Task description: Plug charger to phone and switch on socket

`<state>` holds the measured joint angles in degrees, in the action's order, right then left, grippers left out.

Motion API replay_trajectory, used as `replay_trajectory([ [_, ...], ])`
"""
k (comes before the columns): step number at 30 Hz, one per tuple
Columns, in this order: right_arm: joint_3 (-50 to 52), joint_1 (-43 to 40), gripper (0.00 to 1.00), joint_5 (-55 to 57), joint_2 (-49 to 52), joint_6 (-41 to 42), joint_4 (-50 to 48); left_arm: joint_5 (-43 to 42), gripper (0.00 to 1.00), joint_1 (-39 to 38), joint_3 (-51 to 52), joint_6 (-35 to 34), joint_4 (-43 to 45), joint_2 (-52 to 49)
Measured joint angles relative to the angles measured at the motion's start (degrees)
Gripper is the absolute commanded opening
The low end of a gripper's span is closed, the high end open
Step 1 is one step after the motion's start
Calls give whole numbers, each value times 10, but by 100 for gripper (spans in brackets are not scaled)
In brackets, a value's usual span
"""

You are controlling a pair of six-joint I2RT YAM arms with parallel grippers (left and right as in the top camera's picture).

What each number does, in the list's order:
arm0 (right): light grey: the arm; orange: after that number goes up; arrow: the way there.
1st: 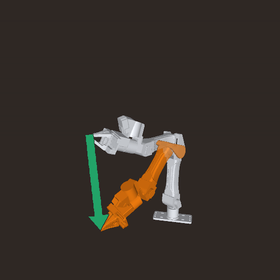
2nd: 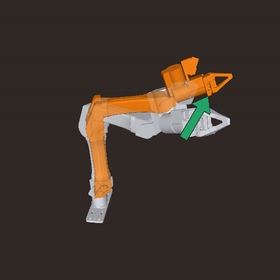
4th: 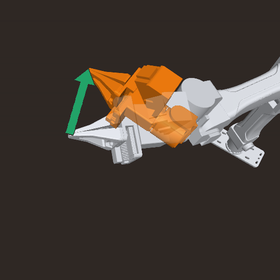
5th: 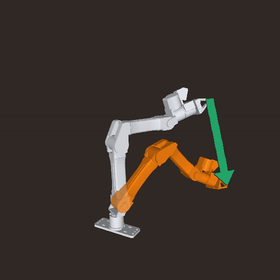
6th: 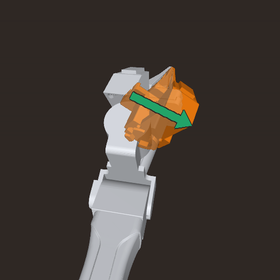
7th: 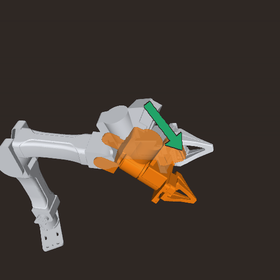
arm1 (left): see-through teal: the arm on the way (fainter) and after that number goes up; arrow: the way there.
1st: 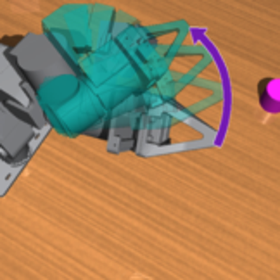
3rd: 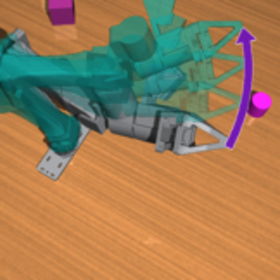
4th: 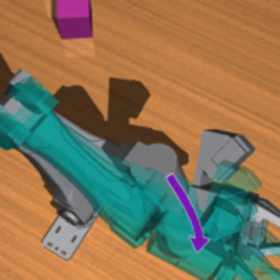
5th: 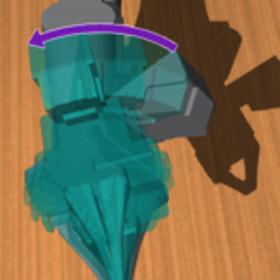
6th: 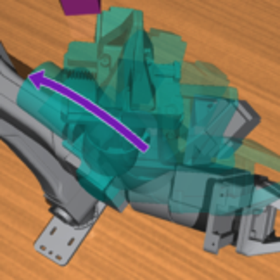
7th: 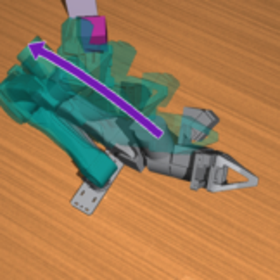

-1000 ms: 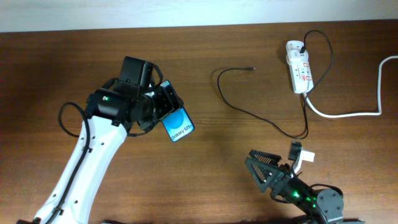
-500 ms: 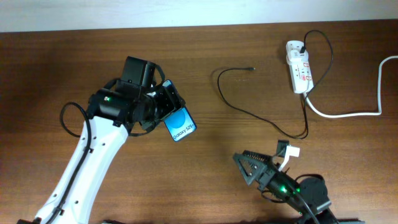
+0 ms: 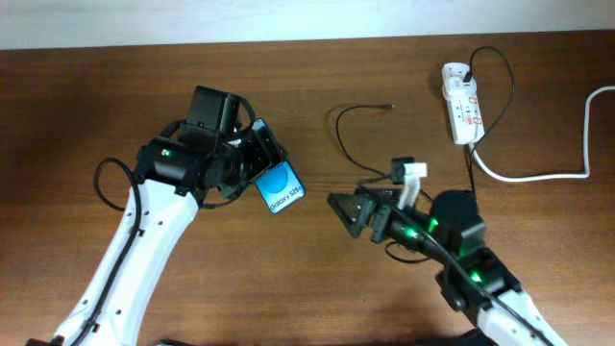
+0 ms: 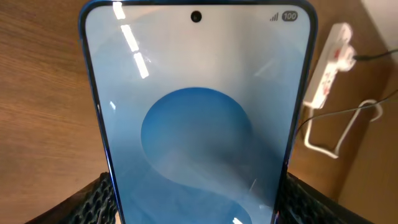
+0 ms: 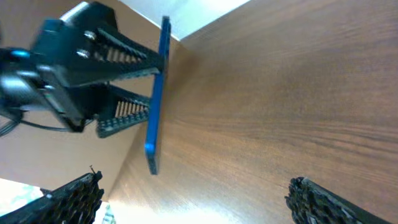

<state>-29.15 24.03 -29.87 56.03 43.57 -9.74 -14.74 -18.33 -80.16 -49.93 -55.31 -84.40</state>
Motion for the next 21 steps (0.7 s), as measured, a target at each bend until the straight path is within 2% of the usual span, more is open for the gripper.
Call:
replay_trajectory([
  [1, 0, 6, 96, -8, 39, -3, -34, 0, 48, 0, 0, -16, 12, 0],
  [6, 0, 28, 96, -16, 91, -3, -130, 6, 49, 0, 0, -60, 21, 0],
  [16, 0, 69, 96, 60, 107, -3, -186, 14, 49, 0, 0, -133, 48, 0],
  [21, -1, 88, 91, 92, 129, -4, -226, 14, 50, 0, 0, -143, 50, 0],
])
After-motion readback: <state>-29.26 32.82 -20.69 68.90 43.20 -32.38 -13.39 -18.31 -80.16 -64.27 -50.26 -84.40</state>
